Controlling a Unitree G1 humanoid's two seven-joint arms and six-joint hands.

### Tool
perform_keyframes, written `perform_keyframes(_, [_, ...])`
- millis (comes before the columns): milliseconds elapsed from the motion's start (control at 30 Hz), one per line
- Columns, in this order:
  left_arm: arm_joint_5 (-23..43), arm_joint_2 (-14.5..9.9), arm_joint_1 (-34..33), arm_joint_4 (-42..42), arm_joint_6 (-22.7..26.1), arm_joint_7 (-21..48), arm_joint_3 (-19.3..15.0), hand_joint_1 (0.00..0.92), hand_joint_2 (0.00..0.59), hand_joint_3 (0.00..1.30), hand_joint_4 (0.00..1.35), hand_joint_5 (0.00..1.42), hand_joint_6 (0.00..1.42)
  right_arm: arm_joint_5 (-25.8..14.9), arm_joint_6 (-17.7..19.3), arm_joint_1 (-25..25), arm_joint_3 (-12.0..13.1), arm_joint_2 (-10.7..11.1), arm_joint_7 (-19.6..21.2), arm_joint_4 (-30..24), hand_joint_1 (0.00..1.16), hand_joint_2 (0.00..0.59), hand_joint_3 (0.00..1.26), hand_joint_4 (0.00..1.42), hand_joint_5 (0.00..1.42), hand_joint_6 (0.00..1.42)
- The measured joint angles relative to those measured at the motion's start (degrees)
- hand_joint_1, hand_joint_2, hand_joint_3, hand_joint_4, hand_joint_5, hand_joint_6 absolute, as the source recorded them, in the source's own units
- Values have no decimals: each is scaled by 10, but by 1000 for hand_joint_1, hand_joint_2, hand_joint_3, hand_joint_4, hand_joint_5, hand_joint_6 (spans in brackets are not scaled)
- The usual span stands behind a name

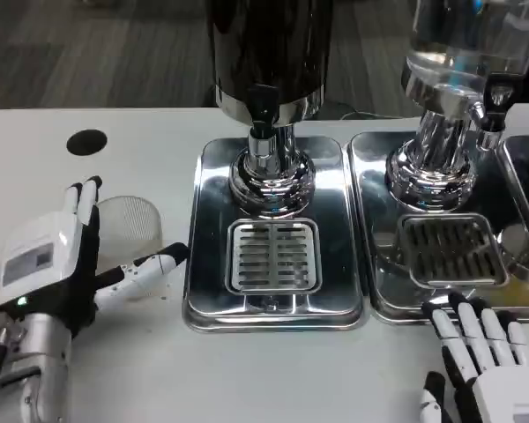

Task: Grasp the cup under the faucet to collect the drink, then remove the cup.

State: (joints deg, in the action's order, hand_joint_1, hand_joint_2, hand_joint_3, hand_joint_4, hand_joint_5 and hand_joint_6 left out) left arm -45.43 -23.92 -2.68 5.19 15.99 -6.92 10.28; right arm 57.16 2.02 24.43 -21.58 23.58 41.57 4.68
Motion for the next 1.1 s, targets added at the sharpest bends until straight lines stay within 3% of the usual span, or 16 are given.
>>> perform_keyframes(100, [0, 0, -7, 6, 1, 0, 0, 0, 32, 151, 147, 475, 506, 0, 6, -2, 0, 0, 0, 2, 13, 568, 99, 0, 0, 0])
perform_keyframes(300, [3, 1, -22, 9, 7, 2, 0, 90, 66, 443, 459, 807, 1017, -2, 13, -5, 1, 0, 2, 7, 31, 567, 115, 0, 0, 0])
perform_keyframes(467, [0, 7, -24, 7, 8, -12, 1, 111, 70, 565, 551, 907, 1182, -4, 20, -6, 3, 0, 4, 17, 37, 567, 119, 0, 0, 1])
perform_keyframes(833, [-4, 13, -24, -1, 40, -12, 6, 145, 74, 620, 518, 899, 1246, -7, 34, -17, 4, -1, 5, 28, 52, 569, 153, 0, 0, 8])
perform_keyframes(900, [-4, 13, -25, -1, 43, -14, 10, 100, 52, 544, 443, 800, 1154, -10, 35, -17, 4, -2, 6, 32, 53, 570, 154, 0, 0, 10])
perform_keyframes(967, [-6, 13, -25, -1, 48, -20, 14, 12, 14, 388, 276, 642, 961, -11, 35, -18, 3, -2, 6, 37, 54, 569, 154, 0, 0, 12])
perform_keyframes(1100, [-26, 13, -15, -3, 53, -34, 22, 0, 10, 191, 66, 450, 700, -12, 36, -19, 3, -2, 7, 39, 56, 567, 155, 0, 0, 14])
